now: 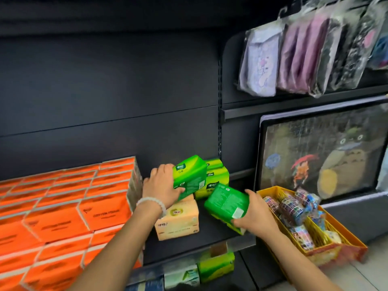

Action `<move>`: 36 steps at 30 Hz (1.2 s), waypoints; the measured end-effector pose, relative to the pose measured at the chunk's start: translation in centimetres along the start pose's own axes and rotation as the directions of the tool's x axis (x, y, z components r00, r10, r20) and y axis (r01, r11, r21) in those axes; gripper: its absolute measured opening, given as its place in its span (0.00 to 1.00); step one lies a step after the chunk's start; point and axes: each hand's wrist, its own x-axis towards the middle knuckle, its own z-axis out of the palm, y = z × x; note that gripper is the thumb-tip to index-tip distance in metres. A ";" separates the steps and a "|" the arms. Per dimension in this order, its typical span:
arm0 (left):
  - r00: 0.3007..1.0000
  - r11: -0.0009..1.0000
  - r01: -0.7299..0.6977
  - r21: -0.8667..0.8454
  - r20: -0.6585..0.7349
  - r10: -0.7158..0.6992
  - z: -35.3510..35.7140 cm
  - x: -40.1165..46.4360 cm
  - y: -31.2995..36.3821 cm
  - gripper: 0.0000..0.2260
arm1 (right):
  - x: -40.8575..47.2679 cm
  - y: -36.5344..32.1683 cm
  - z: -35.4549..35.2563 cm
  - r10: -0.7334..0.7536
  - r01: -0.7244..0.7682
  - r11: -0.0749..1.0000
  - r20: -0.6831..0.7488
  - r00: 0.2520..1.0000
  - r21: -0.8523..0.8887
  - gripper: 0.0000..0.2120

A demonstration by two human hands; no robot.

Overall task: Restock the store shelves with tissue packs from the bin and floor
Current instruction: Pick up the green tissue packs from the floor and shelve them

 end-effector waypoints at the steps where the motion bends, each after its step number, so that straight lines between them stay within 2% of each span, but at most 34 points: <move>1: 0.999 1.000 0.004 0.024 0.033 -0.004 0.7 0.4 -0.1 0.28 | 0.3 0.6 0.5 0.005 -0.005 1.000 0.047 0.999 0.003 0.51; 4: 0.999 0.999 0.028 0.021 0.036 -0.029 2.4 0.9 -0.4 0.27 | 1.3 2.4 1.4 0.108 -0.125 0.983 0.124 0.986 0.135 0.47; 7: 0.999 0.999 0.033 0.018 0.018 -0.033 3.0 1.1 -0.4 0.26 | 2.2 3.9 1.9 0.266 -0.318 0.894 0.198 0.943 0.315 0.40; 9: 0.999 0.999 0.030 0.022 0.025 -0.030 3.0 1.2 -0.3 0.26 | 2.4 4.4 2.1 0.347 -0.427 0.820 0.262 0.901 0.382 0.44; 11: 0.999 0.999 0.033 0.014 0.029 -0.034 3.0 1.3 -0.4 0.25 | 2.9 4.9 2.8 0.379 -0.467 0.790 0.283 0.881 0.398 0.47; 14: 0.999 0.999 0.031 0.012 0.024 -0.032 3.0 1.2 -0.4 0.25 | 3.4 4.7 2.8 0.363 -0.440 0.820 0.261 0.894 0.367 0.41; 17: 0.999 0.999 0.032 0.015 0.030 -0.033 3.0 0.8 -0.4 0.25 | 3.1 3.1 1.9 0.324 -0.379 0.854 0.207 0.923 0.356 0.39; 20: 0.999 0.998 0.031 0.045 0.042 -0.033 2.6 1.0 -0.3 0.24 | 2.8 1.4 1.3 0.149 -0.143 0.951 -0.001 0.989 0.274 0.37; 22: 0.998 0.996 0.036 0.078 0.041 -0.040 2.1 1.4 -0.3 0.25 | 2.5 0.4 1.0 0.005 0.020 0.975 -0.114 0.993 0.221 0.33; 25: 0.998 0.995 0.056 0.080 0.027 -0.058 1.7 1.9 -0.3 0.26 | 2.2 0.5 1.0 -0.105 0.138 0.961 -0.145 0.984 0.241 0.25; 28: 0.996 0.996 0.050 0.076 0.065 -0.055 2.0 1.9 -0.4 0.29 | 1.5 0.9 0.9 -0.114 0.143 0.932 -0.105 0.988 0.334 0.09; 31: 0.997 0.997 0.047 0.058 0.060 -0.050 2.0 1.8 -0.5 0.30 | 1.6 0.9 0.9 -0.100 0.103 0.913 -0.027 0.995 0.394 0.04; 33: 0.997 0.998 0.052 0.027 0.050 -0.053 1.7 1.8 -0.3 0.29 | 1.8 1.0 1.1 -0.085 0.077 0.916 0.003 0.996 0.395 0.10; 36: 0.995 0.995 0.074 -0.066 0.072 -0.069 1.4 2.0 -0.3 0.25 | 1.8 1.1 1.4 -0.002 -0.038 0.900 0.091 0.996 0.434 0.21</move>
